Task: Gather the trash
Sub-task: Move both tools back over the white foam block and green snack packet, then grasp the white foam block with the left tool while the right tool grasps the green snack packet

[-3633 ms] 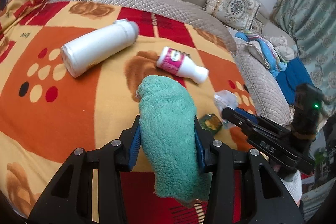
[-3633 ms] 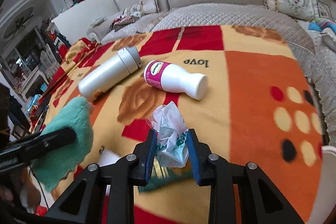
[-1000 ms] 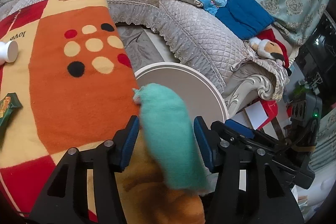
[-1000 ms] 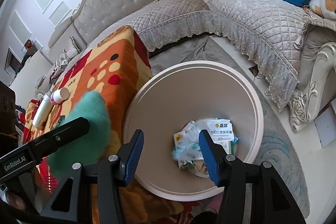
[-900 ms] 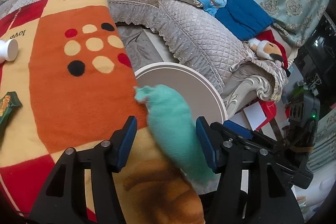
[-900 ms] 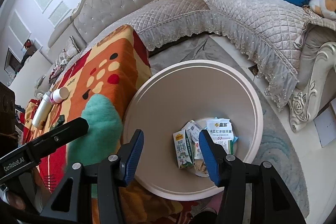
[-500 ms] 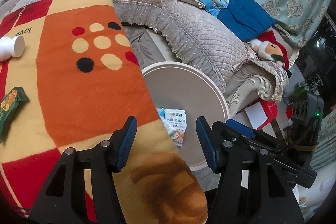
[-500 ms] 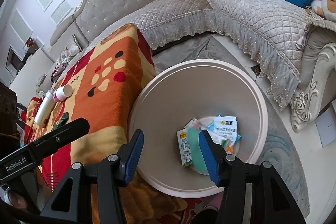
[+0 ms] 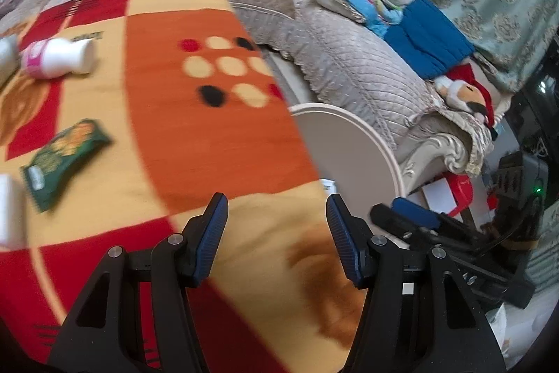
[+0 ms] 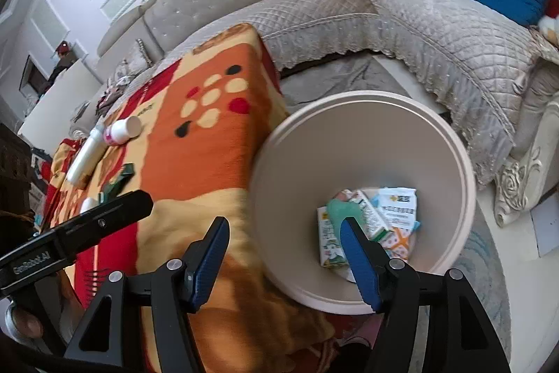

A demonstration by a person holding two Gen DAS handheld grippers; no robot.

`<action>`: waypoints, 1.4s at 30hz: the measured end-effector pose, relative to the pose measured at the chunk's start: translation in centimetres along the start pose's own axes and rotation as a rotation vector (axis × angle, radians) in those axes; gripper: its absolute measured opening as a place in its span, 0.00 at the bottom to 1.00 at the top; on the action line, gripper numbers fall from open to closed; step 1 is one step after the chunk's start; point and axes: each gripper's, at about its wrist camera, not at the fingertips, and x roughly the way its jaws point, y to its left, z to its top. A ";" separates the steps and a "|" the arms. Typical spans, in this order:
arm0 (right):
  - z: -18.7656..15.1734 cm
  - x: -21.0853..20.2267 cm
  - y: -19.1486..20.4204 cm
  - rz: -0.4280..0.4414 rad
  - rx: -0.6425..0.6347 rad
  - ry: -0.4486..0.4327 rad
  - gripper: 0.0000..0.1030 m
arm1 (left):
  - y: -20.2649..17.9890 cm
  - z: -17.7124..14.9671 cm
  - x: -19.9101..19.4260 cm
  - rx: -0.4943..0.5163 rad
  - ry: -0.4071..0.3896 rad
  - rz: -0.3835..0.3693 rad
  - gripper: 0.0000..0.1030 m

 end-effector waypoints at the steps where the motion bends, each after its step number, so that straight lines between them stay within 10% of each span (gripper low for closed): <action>1: 0.0 0.0 0.5 0.007 -0.007 0.001 0.62 | 0.8 -0.2 -0.5 -0.007 -0.004 0.014 0.56; 17: -0.4 4.0 10.7 0.148 -0.137 0.081 0.64 | 16.2 -2.4 -8.2 -0.170 -0.090 0.341 0.61; 27: -0.6 6.3 15.4 0.181 -0.209 0.132 0.65 | 20.2 -2.3 -5.2 -0.237 -0.016 0.310 0.60; 29: -0.5 6.8 16.2 0.176 -0.225 0.139 0.65 | 20.3 -2.3 -5.5 -0.236 -0.025 0.291 0.47; 42: 2.8 13.5 21.6 -0.058 -0.437 0.134 0.65 | 22.0 -2.6 -11.2 -0.195 -0.070 0.274 0.35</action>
